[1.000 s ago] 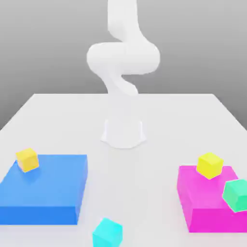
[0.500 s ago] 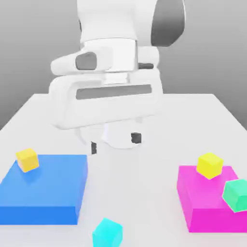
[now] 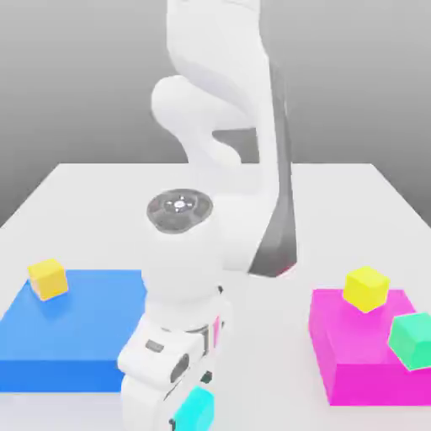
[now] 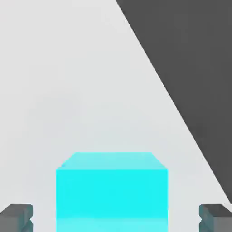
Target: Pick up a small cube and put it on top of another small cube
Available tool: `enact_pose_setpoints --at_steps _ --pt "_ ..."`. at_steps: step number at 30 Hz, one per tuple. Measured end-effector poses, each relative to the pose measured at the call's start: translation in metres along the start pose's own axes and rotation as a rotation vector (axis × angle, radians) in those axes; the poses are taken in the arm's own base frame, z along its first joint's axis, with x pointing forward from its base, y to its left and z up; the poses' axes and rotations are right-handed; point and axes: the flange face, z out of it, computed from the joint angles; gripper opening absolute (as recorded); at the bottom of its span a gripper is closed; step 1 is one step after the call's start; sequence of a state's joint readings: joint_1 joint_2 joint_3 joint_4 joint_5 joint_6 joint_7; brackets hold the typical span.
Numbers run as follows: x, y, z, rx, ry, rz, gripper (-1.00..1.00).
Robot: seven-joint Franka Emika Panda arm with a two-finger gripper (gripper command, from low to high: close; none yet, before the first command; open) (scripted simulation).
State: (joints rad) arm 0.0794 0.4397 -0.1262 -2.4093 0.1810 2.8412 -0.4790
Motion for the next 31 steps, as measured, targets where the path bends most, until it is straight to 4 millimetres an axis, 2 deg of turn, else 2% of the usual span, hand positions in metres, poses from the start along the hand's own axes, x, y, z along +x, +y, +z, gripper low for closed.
enact_pose_setpoints --at_steps 5,6,11,15,18,20,22,23,25,26,31 --pt "-0.001 0.000 0.004 0.001 -0.002 0.000 -1.00" --pt "0.000 0.000 -0.001 0.001 -0.002 0.000 -1.00" --pt "0.002 -0.005 -0.058 0.003 -0.001 -0.004 -1.00" --pt "0.038 -0.093 -0.101 0.022 -0.001 -0.074 -1.00" --pt "0.051 -0.167 -0.134 0.026 -0.003 -0.129 -1.00" --pt "0.051 -0.229 -0.158 0.022 -0.005 -0.187 -1.00" --pt "0.040 -0.305 -0.188 0.011 -0.004 -0.256 -1.00" --pt "0.038 -0.316 -0.186 0.007 -0.003 -0.258 -1.00" --pt "0.039 -0.315 -0.163 0.004 -0.002 -0.240 -1.00" --pt "0.039 -0.315 -0.148 0.003 -0.002 -0.237 1.00" --pt "0.039 -0.315 -0.148 0.003 -0.002 -0.237 1.00"
